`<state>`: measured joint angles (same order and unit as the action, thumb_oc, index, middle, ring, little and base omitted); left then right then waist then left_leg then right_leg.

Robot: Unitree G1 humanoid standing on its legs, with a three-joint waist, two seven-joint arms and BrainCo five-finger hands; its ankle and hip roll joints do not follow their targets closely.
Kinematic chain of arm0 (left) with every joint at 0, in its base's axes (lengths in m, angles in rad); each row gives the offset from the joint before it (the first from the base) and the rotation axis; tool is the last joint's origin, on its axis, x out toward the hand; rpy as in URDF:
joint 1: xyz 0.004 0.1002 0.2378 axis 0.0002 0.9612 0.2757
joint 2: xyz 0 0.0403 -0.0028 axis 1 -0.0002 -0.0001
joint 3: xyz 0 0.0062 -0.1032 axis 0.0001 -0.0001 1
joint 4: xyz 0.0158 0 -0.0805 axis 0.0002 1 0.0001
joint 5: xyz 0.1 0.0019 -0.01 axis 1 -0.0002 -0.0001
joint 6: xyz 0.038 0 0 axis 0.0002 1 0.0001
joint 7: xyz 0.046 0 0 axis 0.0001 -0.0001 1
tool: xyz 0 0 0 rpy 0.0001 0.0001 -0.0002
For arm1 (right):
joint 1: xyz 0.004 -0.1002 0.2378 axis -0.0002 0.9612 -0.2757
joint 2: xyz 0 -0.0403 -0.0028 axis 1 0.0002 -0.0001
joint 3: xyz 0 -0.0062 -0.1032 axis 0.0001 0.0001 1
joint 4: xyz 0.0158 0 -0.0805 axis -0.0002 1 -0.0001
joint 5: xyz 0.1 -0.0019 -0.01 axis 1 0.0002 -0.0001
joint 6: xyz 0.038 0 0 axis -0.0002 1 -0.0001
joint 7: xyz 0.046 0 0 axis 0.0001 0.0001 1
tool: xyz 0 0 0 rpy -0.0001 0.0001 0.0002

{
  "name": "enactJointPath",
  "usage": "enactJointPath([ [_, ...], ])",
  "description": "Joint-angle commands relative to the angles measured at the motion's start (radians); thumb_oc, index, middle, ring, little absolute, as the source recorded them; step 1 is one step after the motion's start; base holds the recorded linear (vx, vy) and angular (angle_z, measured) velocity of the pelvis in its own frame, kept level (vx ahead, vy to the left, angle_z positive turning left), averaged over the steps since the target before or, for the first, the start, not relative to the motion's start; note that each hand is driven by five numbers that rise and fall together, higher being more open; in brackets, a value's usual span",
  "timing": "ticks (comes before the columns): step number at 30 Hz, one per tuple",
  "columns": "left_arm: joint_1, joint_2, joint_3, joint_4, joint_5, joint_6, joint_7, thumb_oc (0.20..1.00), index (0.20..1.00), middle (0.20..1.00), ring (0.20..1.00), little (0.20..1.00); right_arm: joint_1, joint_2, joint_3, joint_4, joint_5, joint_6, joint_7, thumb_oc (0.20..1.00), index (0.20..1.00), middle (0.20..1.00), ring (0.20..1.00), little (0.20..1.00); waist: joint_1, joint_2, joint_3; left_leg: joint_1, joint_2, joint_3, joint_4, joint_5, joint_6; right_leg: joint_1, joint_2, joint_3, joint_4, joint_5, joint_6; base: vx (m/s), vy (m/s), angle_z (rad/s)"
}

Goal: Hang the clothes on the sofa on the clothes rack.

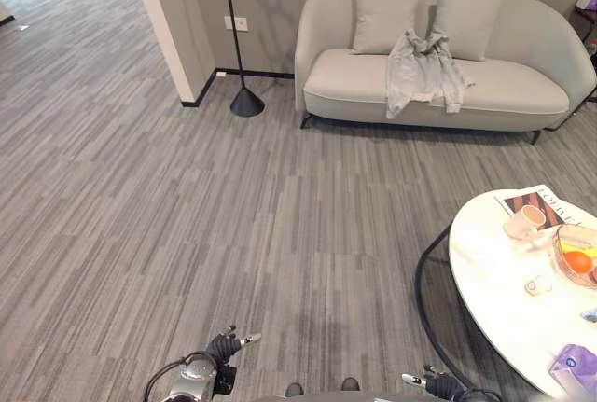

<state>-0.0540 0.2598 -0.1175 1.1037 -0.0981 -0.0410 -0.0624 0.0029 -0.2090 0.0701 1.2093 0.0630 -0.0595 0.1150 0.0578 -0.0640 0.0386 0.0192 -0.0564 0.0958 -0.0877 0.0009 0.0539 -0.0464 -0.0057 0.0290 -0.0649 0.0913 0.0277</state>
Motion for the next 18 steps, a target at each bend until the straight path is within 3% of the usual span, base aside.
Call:
enactJointPath([
  [1,-0.052,-0.007,-0.015,0.02,0.024,-0.016,-0.001,1.0,1.0,1.0,1.0,1.0,-0.047,-0.005,0.022,-0.017,0.014,-0.012,0.002,1.0,1.0,1.0,1.0,1.0,0.011,0.07,0.003,0.009,0.043,-0.145,0.0,0.04,-0.062,-0.067,-0.051,0.009,0.146,0.003,-0.016,-0.03,0.114,-0.29],
  [2,-0.052,-0.007,-0.015,0.02,0.024,-0.016,-0.001,1.0,1.0,1.0,1.0,1.0,-0.047,-0.005,0.022,-0.017,0.014,-0.011,0.002,1.0,1.0,1.0,1.0,1.0,0.012,0.07,0.003,0.009,0.043,-0.144,0.0,0.04,-0.061,-0.068,-0.051,0.009,0.148,0.001,-0.016,-0.01,0.143,-0.52],
  [7,-0.034,-0.017,0.016,0.011,0.015,-0.014,-0.003,1.0,1.0,1.0,1.0,1.0,-0.045,-0.012,0.029,-0.049,0.01,-0.012,0.01,1.0,1.0,1.0,1.0,1.0,0.011,0.112,0.082,0.06,0.061,-0.154,0.0,0.056,-0.063,-0.196,-0.02,0.028,0.441,0.009,-0.02,0.01,0.145,-0.3],
  [9,-0.028,-0.019,0.016,0.015,0.014,-0.016,-0.003,1.0,1.0,1.0,1.0,1.0,-0.035,-0.011,0.031,-0.051,0.008,-0.014,0.009,1.0,1.0,1.0,1.0,1.0,0.012,0.114,0.096,0.079,0.06,-0.157,0.0,0.053,-0.066,-0.205,-0.02,0.022,0.442,0.011,-0.019,0.16,0.084,-0.3],
  [10,-0.022,-0.019,0.014,0.018,0.017,-0.02,-0.005,1.0,1.0,1.0,1.0,1.0,-0.027,-0.013,0.03,-0.046,0.007,-0.017,0.011,1.0,1.0,1.0,1.0,1.0,0.006,0.108,0.087,0.091,0.053,-0.166,0.0,0.041,-0.066,-0.199,-0.025,0.009,0.345,0.011,-0.014,0.35,-0.002,0.1],
  [11,-0.025,-0.007,0.002,0.021,0.014,-0.018,-0.011,1.0,1.0,1.0,1.0,1.0,-0.037,-0.021,0.04,-0.042,0.007,-0.018,0.008,1.0,1.0,1.0,1.0,1.0,-0.012,0.103,0.086,0.099,0.05,-0.178,0.0,0.026,-0.058,-0.261,-0.021,-0.017,0.119,0.012,-0.009,0.36,-0.003,0.09],
  [13,-0.027,-0.003,-0.002,0.023,0.011,-0.019,-0.012,1.0,1.0,1.0,1.0,1.0,-0.039,-0.019,0.043,-0.041,0.008,-0.018,0.008,1.0,1.0,1.0,1.0,1.0,-0.017,0.107,0.095,0.114,0.058,-0.185,0.0,0.019,-0.056,-0.276,-0.008,-0.032,0.067,0.014,-0.008,0.26,-0.016,0.02],
  [14,-0.031,0.008,-0.003,0.032,0.001,-0.02,-0.01,1.0,1.0,1.0,1.0,1.0,-0.053,-0.013,0.053,-0.05,0.01,-0.016,0.009,1.0,1.0,1.0,1.0,1.0,-0.029,0.109,0.111,0.147,0.066,-0.187,0.0,0.009,-0.055,-0.338,-0.003,-0.074,-0.005,0.026,0.001,0.31,-0.014,-0.03],
  [18,-0.028,0.009,-0.009,0.047,-0.005,-0.024,-0.009,1.0,1.0,1.0,1.0,1.0,-0.045,-0.014,0.069,-0.053,0.005,-0.02,0.015,1.0,1.0,1.0,1.0,1.0,-0.038,0.098,0.089,0.183,0.074,-0.191,0.0,-0.02,-0.055,-0.324,0.012,-0.117,-0.022,0.027,0.006,0.3,-0.05,0.12],
])
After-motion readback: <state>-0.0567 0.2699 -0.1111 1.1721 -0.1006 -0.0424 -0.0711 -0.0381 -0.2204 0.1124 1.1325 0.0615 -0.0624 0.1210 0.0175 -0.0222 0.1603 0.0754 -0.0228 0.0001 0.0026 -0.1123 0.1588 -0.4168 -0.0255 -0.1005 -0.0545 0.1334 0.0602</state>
